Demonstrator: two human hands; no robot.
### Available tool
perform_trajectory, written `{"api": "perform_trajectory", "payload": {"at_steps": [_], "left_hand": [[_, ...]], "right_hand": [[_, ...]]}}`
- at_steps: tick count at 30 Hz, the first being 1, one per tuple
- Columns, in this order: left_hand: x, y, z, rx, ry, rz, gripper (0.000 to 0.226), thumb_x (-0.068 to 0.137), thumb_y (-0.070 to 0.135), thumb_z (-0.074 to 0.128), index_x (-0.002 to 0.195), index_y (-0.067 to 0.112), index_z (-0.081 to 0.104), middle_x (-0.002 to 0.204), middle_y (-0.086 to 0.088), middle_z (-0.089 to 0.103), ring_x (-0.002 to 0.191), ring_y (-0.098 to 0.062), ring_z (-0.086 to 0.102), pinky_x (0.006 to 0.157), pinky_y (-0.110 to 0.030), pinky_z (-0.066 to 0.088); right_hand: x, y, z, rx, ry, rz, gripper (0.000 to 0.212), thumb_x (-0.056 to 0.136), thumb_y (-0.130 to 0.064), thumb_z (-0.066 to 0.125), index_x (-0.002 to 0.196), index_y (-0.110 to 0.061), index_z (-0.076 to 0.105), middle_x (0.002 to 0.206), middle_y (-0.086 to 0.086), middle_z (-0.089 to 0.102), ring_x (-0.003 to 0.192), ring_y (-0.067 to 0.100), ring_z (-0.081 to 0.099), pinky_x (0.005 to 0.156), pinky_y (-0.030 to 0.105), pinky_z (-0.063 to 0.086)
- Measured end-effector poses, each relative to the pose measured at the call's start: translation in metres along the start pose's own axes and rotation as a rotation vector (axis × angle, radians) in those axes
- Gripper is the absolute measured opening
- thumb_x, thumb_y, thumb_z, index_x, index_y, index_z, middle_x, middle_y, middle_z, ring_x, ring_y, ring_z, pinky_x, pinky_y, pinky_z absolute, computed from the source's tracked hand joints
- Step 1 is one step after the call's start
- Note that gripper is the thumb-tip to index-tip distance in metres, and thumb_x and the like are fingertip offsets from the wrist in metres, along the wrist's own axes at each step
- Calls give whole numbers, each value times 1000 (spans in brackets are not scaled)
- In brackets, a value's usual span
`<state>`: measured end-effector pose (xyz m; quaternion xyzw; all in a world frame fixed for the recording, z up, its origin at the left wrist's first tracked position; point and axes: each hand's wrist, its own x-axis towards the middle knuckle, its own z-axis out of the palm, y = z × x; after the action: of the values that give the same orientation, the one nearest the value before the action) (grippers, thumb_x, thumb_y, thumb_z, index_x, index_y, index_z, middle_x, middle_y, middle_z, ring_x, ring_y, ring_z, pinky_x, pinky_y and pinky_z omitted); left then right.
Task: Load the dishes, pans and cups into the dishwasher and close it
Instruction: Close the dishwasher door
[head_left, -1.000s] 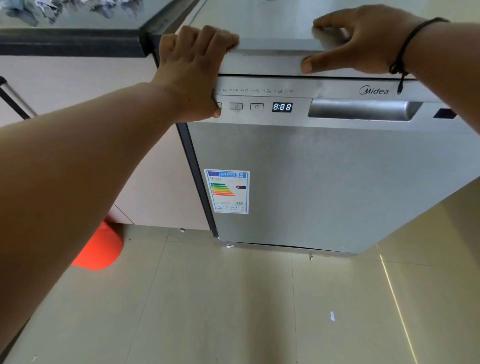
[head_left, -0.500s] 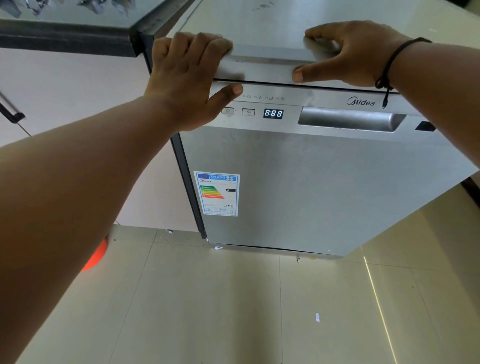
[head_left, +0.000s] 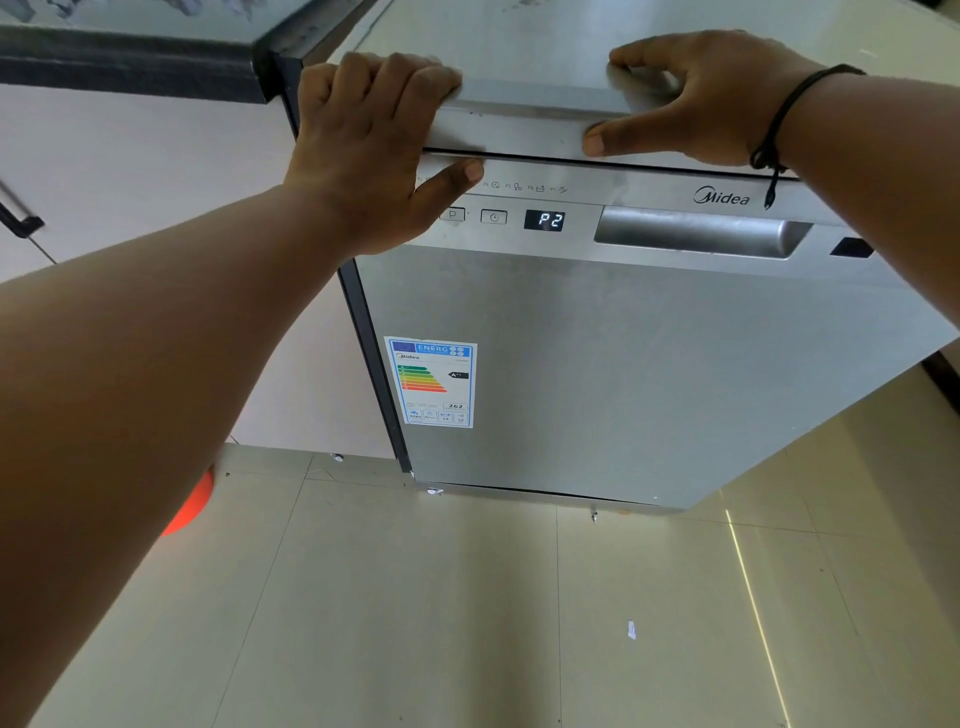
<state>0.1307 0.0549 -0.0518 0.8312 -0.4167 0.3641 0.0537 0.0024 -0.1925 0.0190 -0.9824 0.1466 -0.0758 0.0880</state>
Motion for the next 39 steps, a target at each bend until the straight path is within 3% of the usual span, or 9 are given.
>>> {"api": "perform_trajectory", "payload": {"at_steps": [15, 20, 25, 34, 39], "left_hand": [[0, 1, -1, 6, 14, 5, 68, 88, 66, 35, 135, 17, 41, 136, -3, 47, 116, -30, 44, 92, -44, 29], [1, 1, -7, -12, -8, -3, 68, 88, 66, 38, 134, 17, 43, 135, -3, 49, 116, -28, 45, 89, -41, 29], [1, 3, -9, -23, -27, -7, 65, 86, 64, 44, 131, 17, 47, 133, -3, 52, 117, -29, 48, 87, -39, 30], [9, 8, -32, -111, -291, -124, 69, 83, 66, 42, 135, 21, 47, 140, 0, 49, 126, -27, 44, 95, -38, 28], [21, 14, -53, -239, -525, -268, 82, 78, 75, 18, 147, 32, 28, 156, 11, 23, 142, -19, 20, 110, -37, 16]], "right_hand": [[8, 4, -4, -61, -31, -55, 115, 47, -100, 36, 143, -38, 31, 140, -4, 49, 124, 27, 47, 105, 47, 32], [12, 6, -7, -104, -47, -105, 113, 50, -100, 33, 144, -36, 31, 148, -7, 40, 133, 25, 38, 106, 50, 29], [13, 8, -11, -150, -45, -140, 103, 56, -94, 37, 141, -35, 34, 148, -6, 40, 133, 24, 38, 106, 49, 28], [19, 13, -6, -182, -117, -127, 114, 53, -99, 26, 149, -38, 15, 159, -9, 16, 144, 21, 19, 112, 45, 18], [17, 13, -7, -199, -160, -136, 108, 61, -96, 23, 150, -37, 4, 160, -8, 7, 146, 20, 10, 115, 45, 15]]}}
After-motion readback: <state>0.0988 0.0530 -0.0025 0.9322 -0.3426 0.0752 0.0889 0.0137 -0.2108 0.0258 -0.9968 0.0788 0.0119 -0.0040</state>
